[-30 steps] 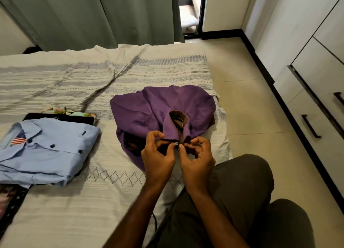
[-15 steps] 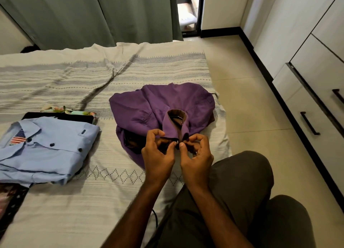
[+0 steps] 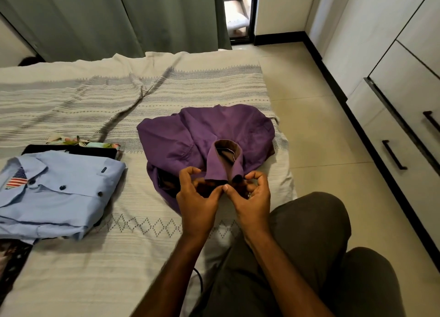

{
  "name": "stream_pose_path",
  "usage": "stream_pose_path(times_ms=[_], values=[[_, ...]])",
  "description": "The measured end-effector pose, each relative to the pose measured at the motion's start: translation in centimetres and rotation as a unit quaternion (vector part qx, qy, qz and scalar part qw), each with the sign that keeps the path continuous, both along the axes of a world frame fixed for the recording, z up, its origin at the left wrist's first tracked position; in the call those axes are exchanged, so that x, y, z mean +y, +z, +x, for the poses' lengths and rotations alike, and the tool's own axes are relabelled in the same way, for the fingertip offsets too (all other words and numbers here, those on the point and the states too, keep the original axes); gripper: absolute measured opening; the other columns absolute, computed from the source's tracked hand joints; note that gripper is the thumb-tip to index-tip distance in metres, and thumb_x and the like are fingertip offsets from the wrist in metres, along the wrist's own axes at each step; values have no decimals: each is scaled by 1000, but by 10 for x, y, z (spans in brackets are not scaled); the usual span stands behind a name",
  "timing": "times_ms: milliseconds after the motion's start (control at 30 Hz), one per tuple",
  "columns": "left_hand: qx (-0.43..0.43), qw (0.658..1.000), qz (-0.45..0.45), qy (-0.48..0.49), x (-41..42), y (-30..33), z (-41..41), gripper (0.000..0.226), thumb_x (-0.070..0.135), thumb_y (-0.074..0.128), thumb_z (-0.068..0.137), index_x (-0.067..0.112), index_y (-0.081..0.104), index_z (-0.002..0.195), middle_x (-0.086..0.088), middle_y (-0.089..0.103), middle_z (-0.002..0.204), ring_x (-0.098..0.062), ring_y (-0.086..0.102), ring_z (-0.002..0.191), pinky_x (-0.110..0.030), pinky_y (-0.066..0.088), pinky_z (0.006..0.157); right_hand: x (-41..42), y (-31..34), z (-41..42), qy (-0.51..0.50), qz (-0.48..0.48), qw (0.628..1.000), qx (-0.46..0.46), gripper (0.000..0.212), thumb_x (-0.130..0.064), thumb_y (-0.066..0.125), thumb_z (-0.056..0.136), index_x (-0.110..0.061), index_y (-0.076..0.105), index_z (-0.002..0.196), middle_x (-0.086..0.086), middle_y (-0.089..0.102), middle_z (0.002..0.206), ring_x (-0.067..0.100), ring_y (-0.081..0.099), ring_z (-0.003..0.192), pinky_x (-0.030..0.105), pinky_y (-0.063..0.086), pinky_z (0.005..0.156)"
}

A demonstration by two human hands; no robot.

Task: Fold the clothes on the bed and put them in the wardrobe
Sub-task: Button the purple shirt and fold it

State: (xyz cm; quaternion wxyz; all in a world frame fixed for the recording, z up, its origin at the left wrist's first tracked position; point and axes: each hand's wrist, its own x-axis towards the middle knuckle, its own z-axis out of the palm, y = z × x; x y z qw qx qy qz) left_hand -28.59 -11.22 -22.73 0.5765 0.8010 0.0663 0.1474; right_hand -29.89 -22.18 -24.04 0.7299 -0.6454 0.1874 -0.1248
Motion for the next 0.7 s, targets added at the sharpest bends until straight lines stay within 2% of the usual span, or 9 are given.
stream_pose_path(times_ms=[100,200,267,367,467,533,567,633,700], values=[[-19,997,81,2,10,-5,8,68,27,92,66,20,50,118,1,57,110,-14,58,99,-34,53,85,3,-3,-1,-12,-61,998,-5,49,-12,88,75,-32,52,101,-7,69,85,12,70,86,30,59,77],[-67,977,180,-91,19,4,20,73,42,80,70,33,46,134,2,42,139,-17,42,129,-47,44,99,-1,1,-2,-14,-136,990,-46,45,-14,86,78,-31,53,103,-9,69,93,7,70,90,26,58,78],[-117,941,227,-220,19,25,32,78,27,73,71,41,42,142,4,28,158,-14,27,145,-51,33,108,-10,5,-2,-4,-194,977,-90,40,-12,83,81,-25,56,107,-11,69,96,5,69,91,23,58,77],[-137,861,258,-417,8,62,52,77,15,66,73,33,48,145,7,21,166,-14,12,155,-50,16,114,-24,13,-2,7,-271,954,-130,43,-9,81,83,-22,58,117,-15,68,103,-5,65,98,14,54,81],[-87,791,285,-535,-10,83,75,57,17,58,78,22,61,135,10,52,148,-5,39,142,-46,21,112,-33,20,-2,24,-348,920,-177,49,-3,79,83,-17,56,123,-2,70,108,2,66,100,14,54,84],[-100,770,303,-553,-20,92,85,40,25,54,86,20,69,122,11,70,110,-1,62,100,-32,39,94,-43,23,-3,16,-392,898,-197,53,4,78,80,-21,53,119,3,71,103,15,69,93,27,58,79],[-117,771,298,-551,-22,94,88,31,25,57,90,17,72,116,11,71,99,0,61,85,-24,42,84,-48,24,-4,4,-407,891,-201,54,6,78,78,-22,53,116,3,70,100,17,69,89,30,58,76],[-142,787,271,-536,-23,95,90,20,20,67,94,12,75,110,10,72,97,-1,63,81,-18,49,76,-59,26,-6,-26,-424,882,-205,52,5,81,78,-23,54,113,1,70,97,14,68,84,27,58,73],[-163,809,242,-510,-20,90,87,17,18,68,95,10,77,106,3,74,97,-6,69,83,-28,56,74,-64,28,-8,-48,-436,873,-213,48,0,81,81,-22,55,114,0,71,98,10,68,86,20,57,75]])
